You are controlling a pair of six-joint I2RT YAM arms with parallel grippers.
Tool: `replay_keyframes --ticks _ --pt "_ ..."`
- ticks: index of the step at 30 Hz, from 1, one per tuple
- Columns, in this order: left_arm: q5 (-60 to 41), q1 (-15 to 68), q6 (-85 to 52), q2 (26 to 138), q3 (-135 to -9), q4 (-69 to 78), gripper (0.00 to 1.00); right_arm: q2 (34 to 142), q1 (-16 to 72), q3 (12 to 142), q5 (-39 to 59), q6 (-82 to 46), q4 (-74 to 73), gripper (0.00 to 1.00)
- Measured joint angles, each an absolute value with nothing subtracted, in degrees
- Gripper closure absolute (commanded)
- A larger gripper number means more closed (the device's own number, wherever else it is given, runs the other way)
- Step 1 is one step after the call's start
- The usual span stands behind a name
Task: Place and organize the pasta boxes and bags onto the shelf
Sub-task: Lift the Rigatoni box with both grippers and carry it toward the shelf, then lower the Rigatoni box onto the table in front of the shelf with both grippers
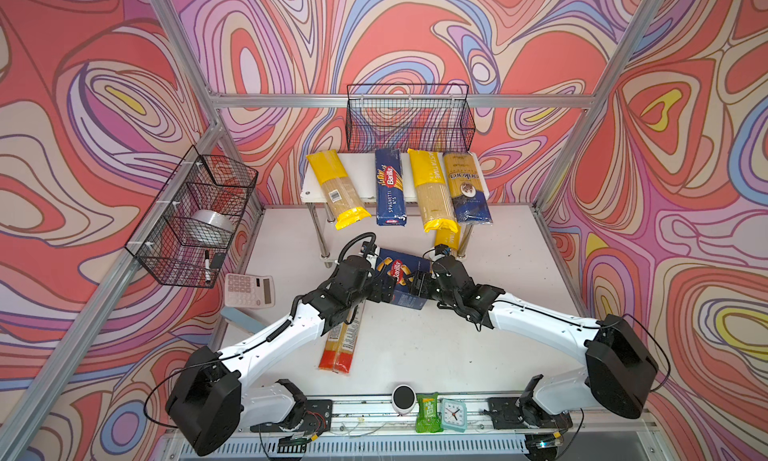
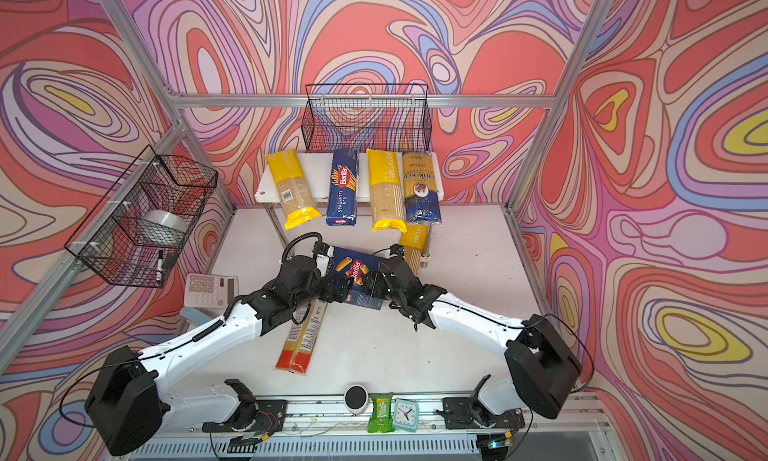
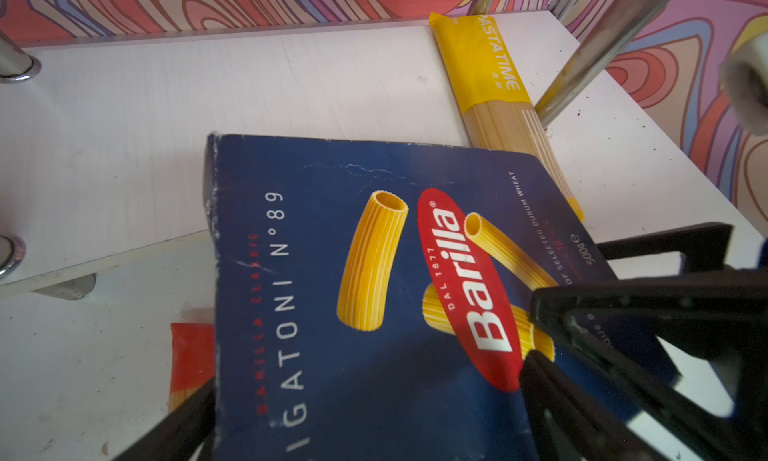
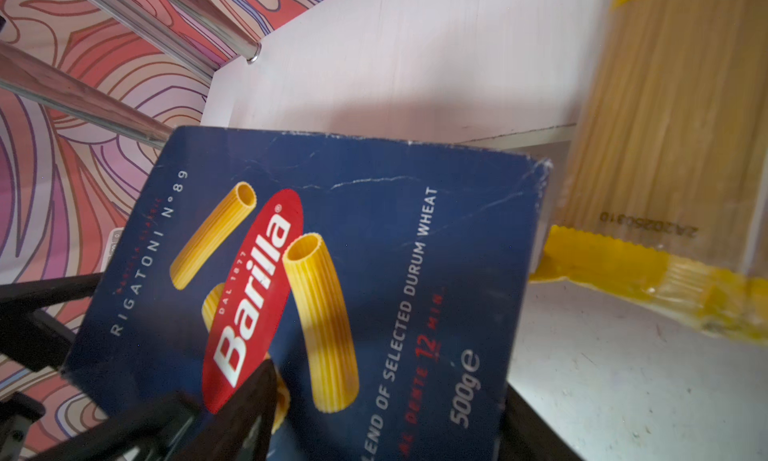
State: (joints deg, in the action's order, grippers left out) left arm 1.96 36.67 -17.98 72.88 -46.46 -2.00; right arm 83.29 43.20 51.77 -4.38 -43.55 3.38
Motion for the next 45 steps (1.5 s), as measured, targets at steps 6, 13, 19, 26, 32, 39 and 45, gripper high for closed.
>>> replay_keyframes --ticks 6,13,19,26,32,39,45 --pt "2.3 35.0 -17.3 74.1 -46.5 0.5 0.00 87.7 43.1 54.0 -6.4 -42.2 0.2 0.25" --pt "2.7 32.8 -16.5 76.6 -46.5 4.3 0.00 93.1 42.7 58.3 -8.4 -40.6 -2.3 0.25" --pt "2.7 31.4 -16.3 81.0 -47.7 6.8 0.00 96.0 41.9 60.9 -10.3 -38.8 -3.4 0.25" --pt "1.8 30.9 -16.1 86.9 -52.3 9.4 0.00 97.1 40.5 62.3 -13.1 -37.6 -3.5 0.24" --pt "0.3 30.2 -15.4 92.2 -57.5 10.2 0.00 98.1 38.8 62.8 -14.8 -39.1 -4.7 0.25" --pt "-1.2 30.0 -15.1 93.9 -58.1 10.0 0.00 98.4 36.6 62.8 -14.4 -42.3 -6.1 0.24" --pt "-2.0 29.5 -15.3 93.9 -58.4 8.5 0.00 99.6 34.9 62.8 -13.1 -44.1 -9.5 0.23"
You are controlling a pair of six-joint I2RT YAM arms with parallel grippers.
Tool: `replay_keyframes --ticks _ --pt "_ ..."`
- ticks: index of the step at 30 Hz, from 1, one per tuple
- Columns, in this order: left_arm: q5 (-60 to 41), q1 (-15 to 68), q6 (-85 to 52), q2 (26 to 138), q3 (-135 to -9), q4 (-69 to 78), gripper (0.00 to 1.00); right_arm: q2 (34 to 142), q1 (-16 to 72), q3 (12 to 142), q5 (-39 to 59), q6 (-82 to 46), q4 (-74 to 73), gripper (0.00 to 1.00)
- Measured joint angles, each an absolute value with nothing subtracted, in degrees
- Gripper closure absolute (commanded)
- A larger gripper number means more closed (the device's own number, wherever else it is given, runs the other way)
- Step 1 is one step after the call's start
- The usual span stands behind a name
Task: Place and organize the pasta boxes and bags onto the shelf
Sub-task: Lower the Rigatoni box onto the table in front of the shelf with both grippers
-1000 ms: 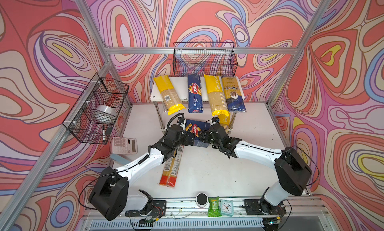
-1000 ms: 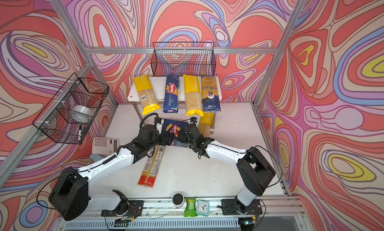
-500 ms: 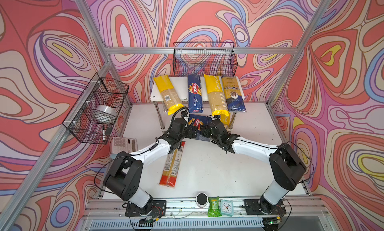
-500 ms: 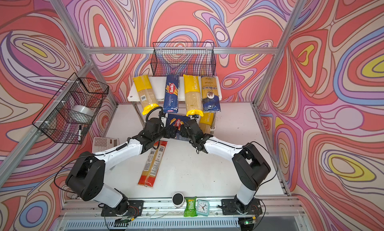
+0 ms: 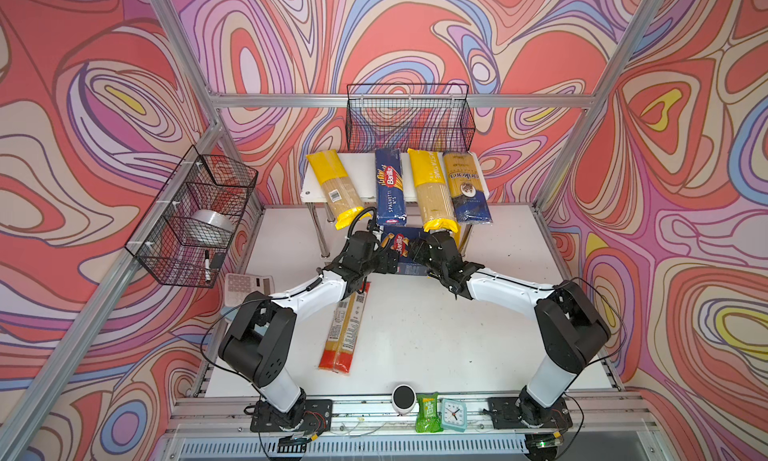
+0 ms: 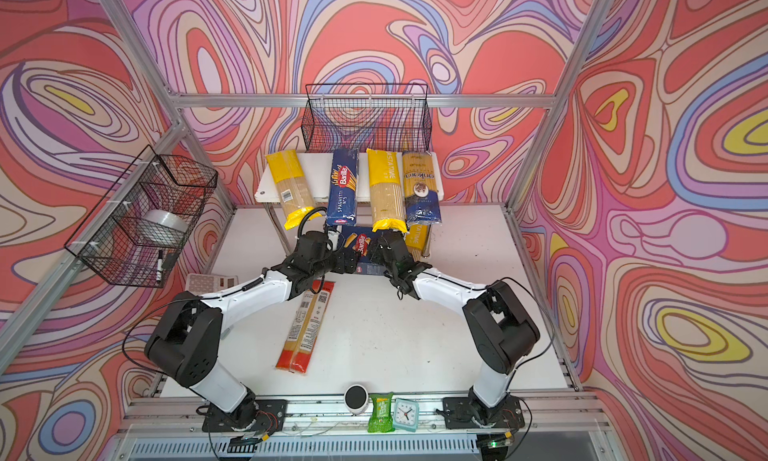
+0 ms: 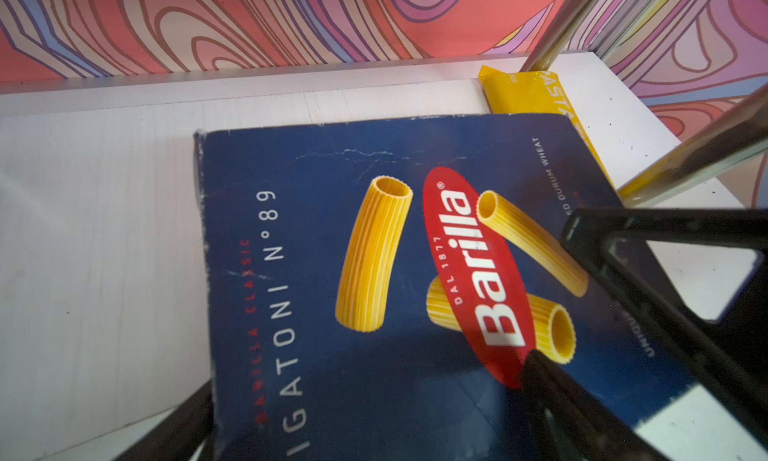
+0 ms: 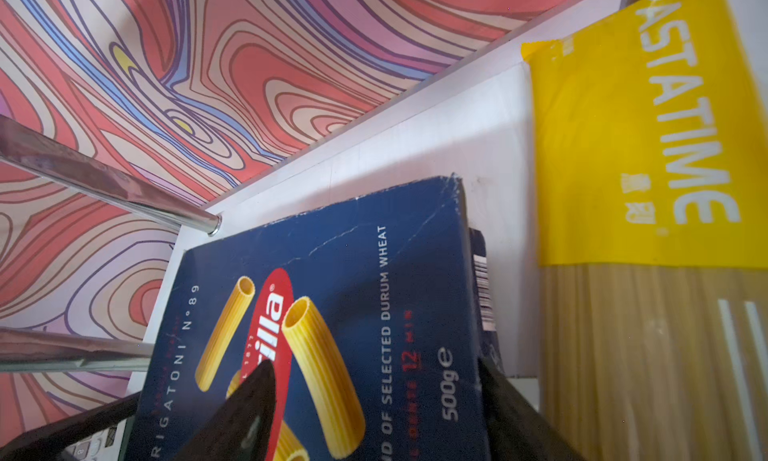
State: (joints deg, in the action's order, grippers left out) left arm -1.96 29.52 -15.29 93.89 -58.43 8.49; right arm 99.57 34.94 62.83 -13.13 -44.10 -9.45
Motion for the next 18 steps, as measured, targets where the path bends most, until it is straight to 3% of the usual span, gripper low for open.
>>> replay_keyframes --ticks 18 --pt "-6.2 27.1 -18.7 91.8 -57.3 10.2 0.00 100.0 33.5 63.8 -11.5 -45.1 -11.1 0.19"
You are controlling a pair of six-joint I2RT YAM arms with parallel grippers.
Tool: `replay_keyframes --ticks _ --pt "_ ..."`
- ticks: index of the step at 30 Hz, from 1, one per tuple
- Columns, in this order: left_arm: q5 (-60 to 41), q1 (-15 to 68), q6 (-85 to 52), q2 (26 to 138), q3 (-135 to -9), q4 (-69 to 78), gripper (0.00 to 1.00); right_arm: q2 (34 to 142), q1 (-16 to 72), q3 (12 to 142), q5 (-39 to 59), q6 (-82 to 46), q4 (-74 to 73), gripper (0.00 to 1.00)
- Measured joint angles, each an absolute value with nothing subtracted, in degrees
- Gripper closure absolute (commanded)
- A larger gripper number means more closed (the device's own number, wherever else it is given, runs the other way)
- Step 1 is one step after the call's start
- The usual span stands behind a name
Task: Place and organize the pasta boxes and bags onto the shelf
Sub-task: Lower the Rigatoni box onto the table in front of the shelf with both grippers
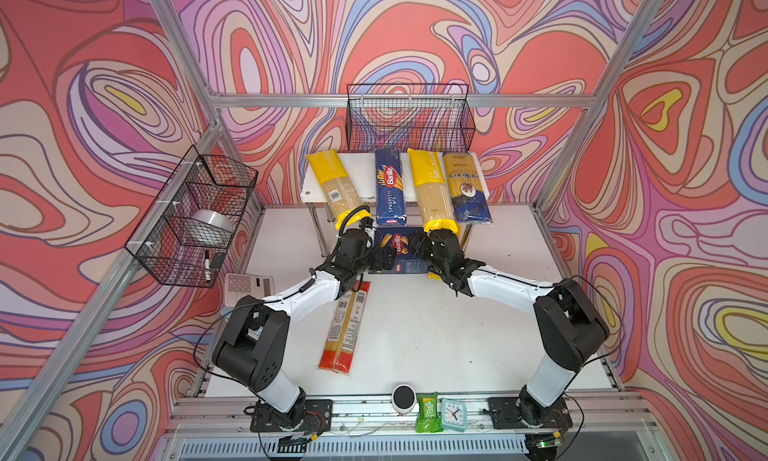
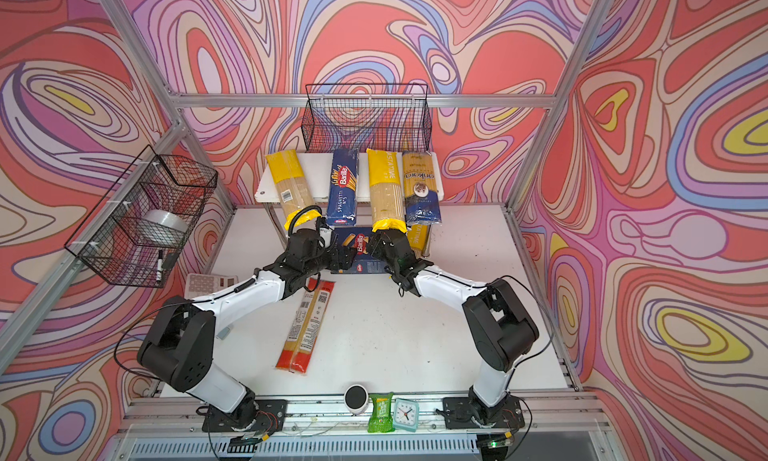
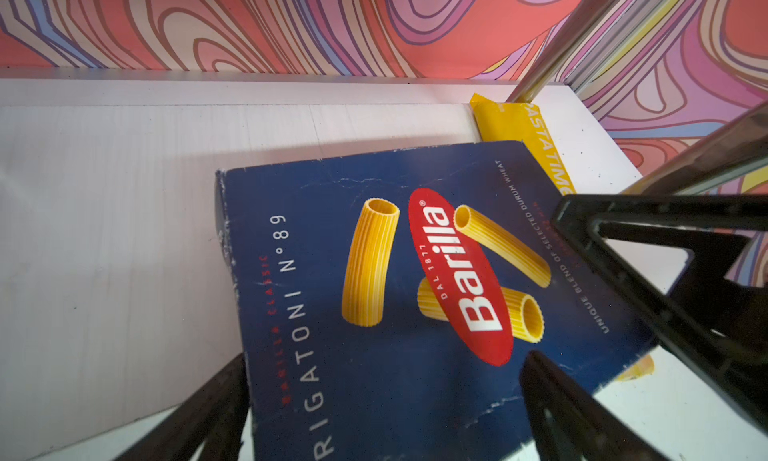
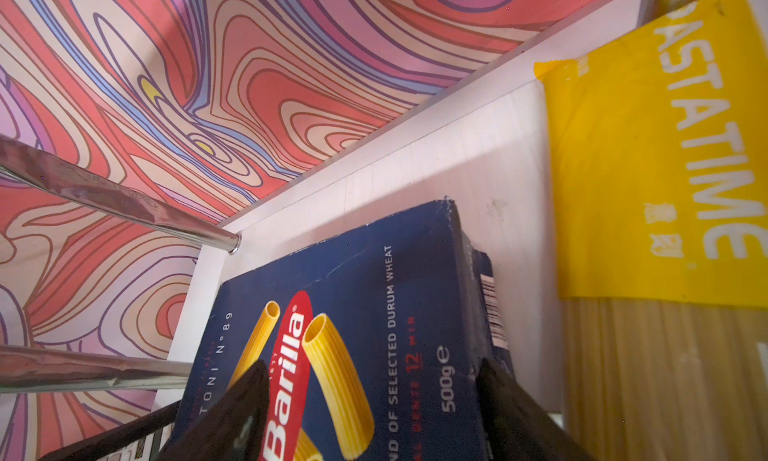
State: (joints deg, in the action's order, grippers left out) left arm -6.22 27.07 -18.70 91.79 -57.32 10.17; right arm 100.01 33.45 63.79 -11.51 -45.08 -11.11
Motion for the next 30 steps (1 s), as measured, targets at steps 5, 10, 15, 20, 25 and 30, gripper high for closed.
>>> replay_keyframes --ticks 5,10,15,20,25,30 --pt "-6.4 27.0 -18.7 91.8 -57.3 10.1 0.00 100.2 33.3 64.6 -11.8 -44.8 -10.1 0.18" --pt "-6.4 27.1 -18.7 90.5 -57.2 10.1 0.00 100.2 33.1 64.7 -12.2 -44.4 -9.4 0.17" --pt "-6.9 27.4 -18.7 87.8 -56.6 10.1 0.00 99.7 32.6 64.7 -12.1 -44.2 -8.9 0.17" --pt "-7.1 27.7 -19.0 84.7 -54.0 9.9 0.00 99.2 32.0 64.7 -12.0 -44.0 -7.9 0.15" --pt "-8.0 27.7 -19.3 84.0 -53.2 9.1 0.00 98.4 31.4 64.7 -10.8 -43.9 -6.4 0.15" --pt "-9.9 27.7 -18.6 83.5 -52.8 8.4 0.00 96.4 31.4 64.7 -7.9 -42.2 -3.6 0.15"
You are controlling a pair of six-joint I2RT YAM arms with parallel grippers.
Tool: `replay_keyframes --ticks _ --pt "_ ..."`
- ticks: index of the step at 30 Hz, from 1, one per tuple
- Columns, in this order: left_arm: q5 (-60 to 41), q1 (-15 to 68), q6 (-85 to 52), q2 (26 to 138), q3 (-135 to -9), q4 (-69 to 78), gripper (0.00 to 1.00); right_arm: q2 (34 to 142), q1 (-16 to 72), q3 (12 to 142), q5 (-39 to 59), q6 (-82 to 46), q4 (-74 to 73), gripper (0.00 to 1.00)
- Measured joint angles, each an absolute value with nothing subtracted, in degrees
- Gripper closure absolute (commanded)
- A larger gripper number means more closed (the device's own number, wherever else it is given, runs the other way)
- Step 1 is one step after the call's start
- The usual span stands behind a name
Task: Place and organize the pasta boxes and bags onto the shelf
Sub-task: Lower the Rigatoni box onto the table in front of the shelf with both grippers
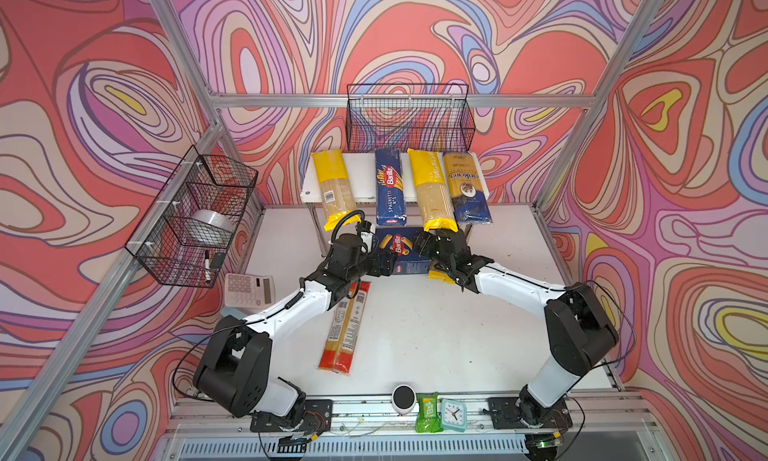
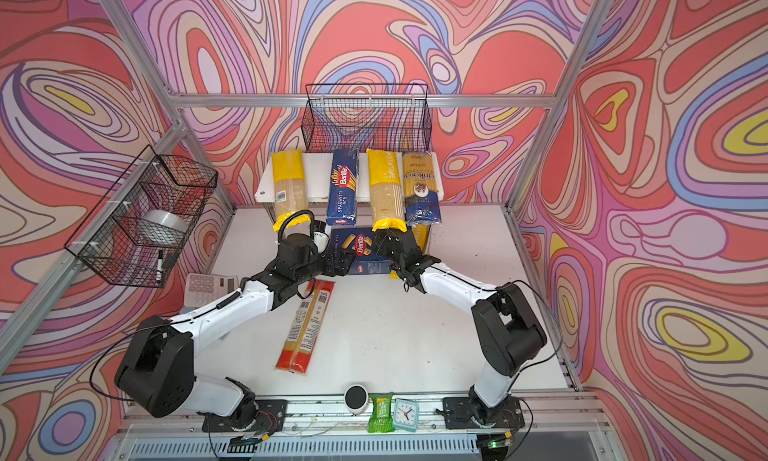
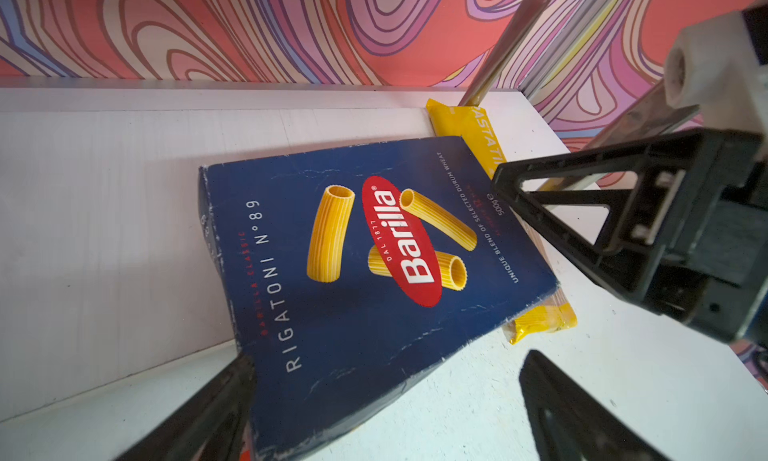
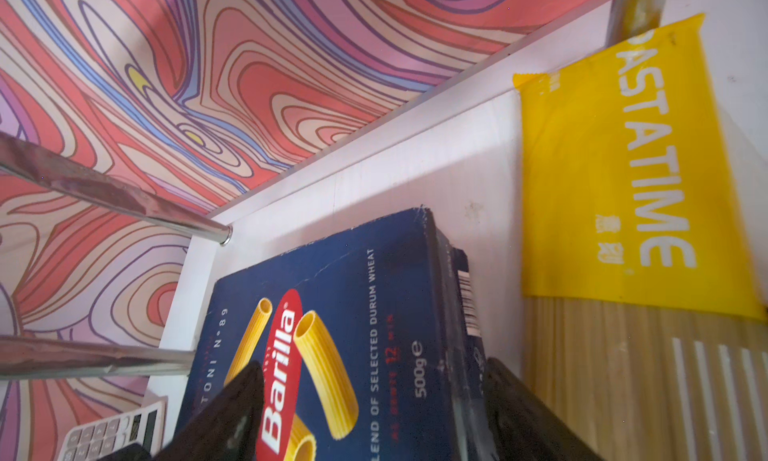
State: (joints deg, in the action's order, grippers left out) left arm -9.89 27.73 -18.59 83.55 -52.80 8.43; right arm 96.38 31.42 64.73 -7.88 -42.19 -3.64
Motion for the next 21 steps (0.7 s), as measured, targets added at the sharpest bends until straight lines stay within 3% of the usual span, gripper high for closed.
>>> replay_keyframes --ticks 16,21 --pt "-11.3 28.8 -16.6 78.7 -52.8 2.1 0.00 82.9 32.8 57.8 1.4 -36.9 5.3 0.20" --pt "-8.1 32.1 -16.8 77.3 -52.8 -0.9 0.00 81.5 36.5 55.0 3.4 -36.1 4.9 0.31"
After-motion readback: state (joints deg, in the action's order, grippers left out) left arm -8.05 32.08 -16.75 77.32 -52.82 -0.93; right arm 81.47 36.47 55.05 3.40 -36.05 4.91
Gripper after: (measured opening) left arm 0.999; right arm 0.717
